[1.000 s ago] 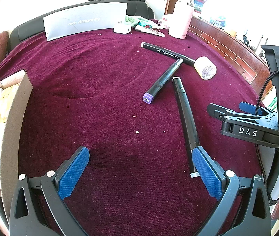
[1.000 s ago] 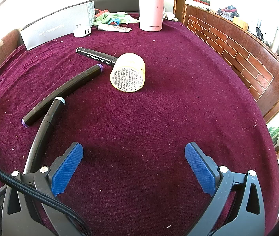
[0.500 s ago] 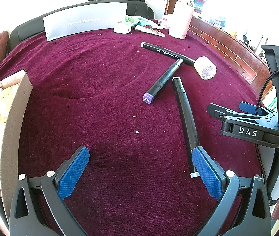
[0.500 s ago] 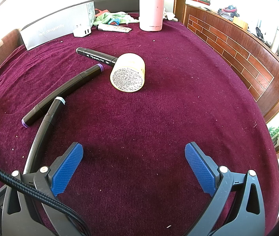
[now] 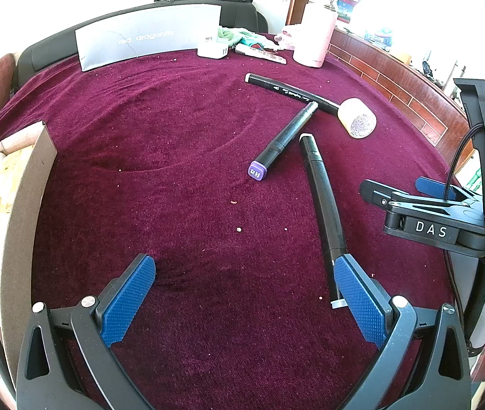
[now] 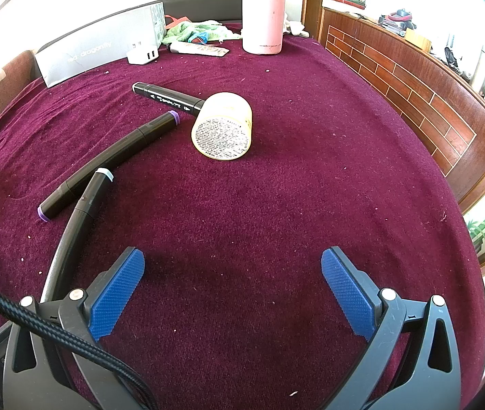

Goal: Organize objects

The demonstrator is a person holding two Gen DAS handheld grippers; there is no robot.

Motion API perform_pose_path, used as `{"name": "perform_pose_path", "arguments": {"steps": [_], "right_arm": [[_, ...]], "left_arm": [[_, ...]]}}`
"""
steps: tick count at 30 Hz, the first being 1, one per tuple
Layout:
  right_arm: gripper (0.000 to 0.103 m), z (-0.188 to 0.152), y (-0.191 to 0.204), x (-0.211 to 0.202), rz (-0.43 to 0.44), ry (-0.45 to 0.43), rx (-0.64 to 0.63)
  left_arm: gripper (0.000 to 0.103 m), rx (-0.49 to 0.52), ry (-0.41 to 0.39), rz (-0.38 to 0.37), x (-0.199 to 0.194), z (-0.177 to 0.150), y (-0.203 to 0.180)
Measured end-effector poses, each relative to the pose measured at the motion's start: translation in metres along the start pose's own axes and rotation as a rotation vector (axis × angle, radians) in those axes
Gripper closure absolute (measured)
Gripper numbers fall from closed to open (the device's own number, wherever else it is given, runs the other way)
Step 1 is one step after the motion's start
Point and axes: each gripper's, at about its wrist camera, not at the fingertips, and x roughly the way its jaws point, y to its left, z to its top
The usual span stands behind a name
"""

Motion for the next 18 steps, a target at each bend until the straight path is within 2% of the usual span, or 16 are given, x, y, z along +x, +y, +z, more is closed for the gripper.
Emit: {"name": "perform_pose_path", "arguments": {"steps": [14,18], "right_arm": [[0.0,0.0019,0.0009,0.0024,0.0,0.001,-0.004],[0.0,0.0029,-0.0074,0.0001,0.055,0.017,-0.04]], "left_arm": [[0.002,-0.018,0.004,0.014,0.0004,0.0002,-0.0016],[0.001,-0.011,0.019,0.022,-0.0017,-0.0024,-0.0038]]}}
